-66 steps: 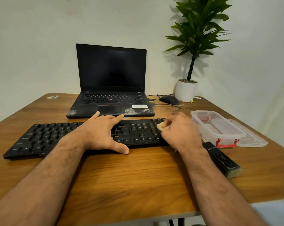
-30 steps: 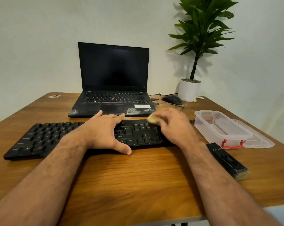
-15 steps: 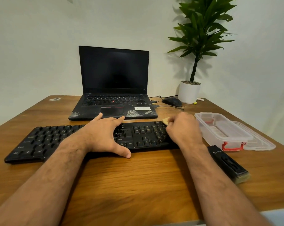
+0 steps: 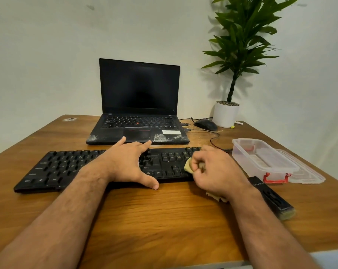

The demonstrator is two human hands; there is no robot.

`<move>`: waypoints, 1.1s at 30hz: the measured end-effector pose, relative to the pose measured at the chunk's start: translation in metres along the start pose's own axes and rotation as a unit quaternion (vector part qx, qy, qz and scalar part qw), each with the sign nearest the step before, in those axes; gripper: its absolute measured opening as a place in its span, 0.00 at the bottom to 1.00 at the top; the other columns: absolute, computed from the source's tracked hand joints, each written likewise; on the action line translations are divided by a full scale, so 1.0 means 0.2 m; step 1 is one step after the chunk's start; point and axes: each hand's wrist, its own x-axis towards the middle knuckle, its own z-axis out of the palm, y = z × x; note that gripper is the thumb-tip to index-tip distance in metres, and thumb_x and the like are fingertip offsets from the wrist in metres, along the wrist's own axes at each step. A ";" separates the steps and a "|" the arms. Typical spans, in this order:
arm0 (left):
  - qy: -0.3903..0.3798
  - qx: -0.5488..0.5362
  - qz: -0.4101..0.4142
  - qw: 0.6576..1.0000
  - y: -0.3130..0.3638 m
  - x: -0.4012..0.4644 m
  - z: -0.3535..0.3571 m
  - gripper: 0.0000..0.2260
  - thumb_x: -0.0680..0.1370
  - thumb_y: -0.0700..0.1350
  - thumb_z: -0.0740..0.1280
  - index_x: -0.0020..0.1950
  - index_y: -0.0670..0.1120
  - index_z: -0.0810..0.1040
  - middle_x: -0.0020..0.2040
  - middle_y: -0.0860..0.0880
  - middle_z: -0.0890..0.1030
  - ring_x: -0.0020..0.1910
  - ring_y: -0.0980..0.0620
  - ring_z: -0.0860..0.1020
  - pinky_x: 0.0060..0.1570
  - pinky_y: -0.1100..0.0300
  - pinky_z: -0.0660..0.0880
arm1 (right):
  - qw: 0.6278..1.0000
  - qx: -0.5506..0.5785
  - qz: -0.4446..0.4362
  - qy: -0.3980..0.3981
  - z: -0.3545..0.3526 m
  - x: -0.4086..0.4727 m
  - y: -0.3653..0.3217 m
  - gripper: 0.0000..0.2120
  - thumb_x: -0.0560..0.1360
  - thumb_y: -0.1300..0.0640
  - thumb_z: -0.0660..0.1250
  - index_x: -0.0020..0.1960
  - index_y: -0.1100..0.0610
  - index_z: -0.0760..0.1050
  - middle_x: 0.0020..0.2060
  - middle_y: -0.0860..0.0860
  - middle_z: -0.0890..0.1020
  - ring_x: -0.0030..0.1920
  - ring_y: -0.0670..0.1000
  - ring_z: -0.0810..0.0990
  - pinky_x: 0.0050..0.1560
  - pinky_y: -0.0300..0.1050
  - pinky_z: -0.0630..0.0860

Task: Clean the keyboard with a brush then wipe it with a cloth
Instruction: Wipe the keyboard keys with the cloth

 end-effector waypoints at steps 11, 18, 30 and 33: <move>0.038 0.036 0.017 0.998 0.04 -0.07 -0.02 0.56 0.61 0.83 0.57 0.82 0.54 0.50 0.81 0.54 0.57 0.79 0.57 0.55 0.78 0.50 0.38 | 0.984 -0.064 0.138 0.090 -0.08 -0.05 0.00 0.12 0.75 0.52 0.68 0.58 0.48 0.79 0.57 0.49 0.75 0.55 0.50 0.77 0.53 0.49 0.80; 0.188 0.037 0.036 0.981 0.20 -0.30 0.03 0.48 0.69 0.80 0.51 0.81 0.52 0.56 0.80 0.56 0.60 0.79 0.59 0.54 0.78 0.57 0.45 | 0.979 -0.075 0.152 0.116 -0.14 -0.25 0.00 0.10 0.75 0.52 0.68 0.55 0.48 0.80 0.55 0.49 0.78 0.52 0.50 0.79 0.52 0.50 0.81; 0.233 -0.017 -0.085 0.969 0.30 -0.67 0.05 0.29 0.79 0.63 0.61 0.78 0.54 0.65 0.76 0.52 0.68 0.77 0.52 0.62 0.75 0.57 0.52 | 0.996 0.000 0.045 0.074 -0.12 -0.31 -0.13 0.15 0.79 0.54 0.66 0.65 0.47 0.77 0.63 0.48 0.79 0.67 0.51 0.70 0.70 0.51 0.67; 0.284 -0.029 -0.136 0.949 0.15 -0.68 0.00 0.27 0.78 0.62 0.63 0.74 0.50 0.72 0.70 0.49 0.76 0.69 0.49 0.72 0.74 0.49 0.62 | 0.990 0.120 0.072 0.032 -0.09 -0.22 -0.16 0.21 0.76 0.55 0.70 0.68 0.47 0.75 0.64 0.50 0.77 0.66 0.51 0.72 0.67 0.50 0.73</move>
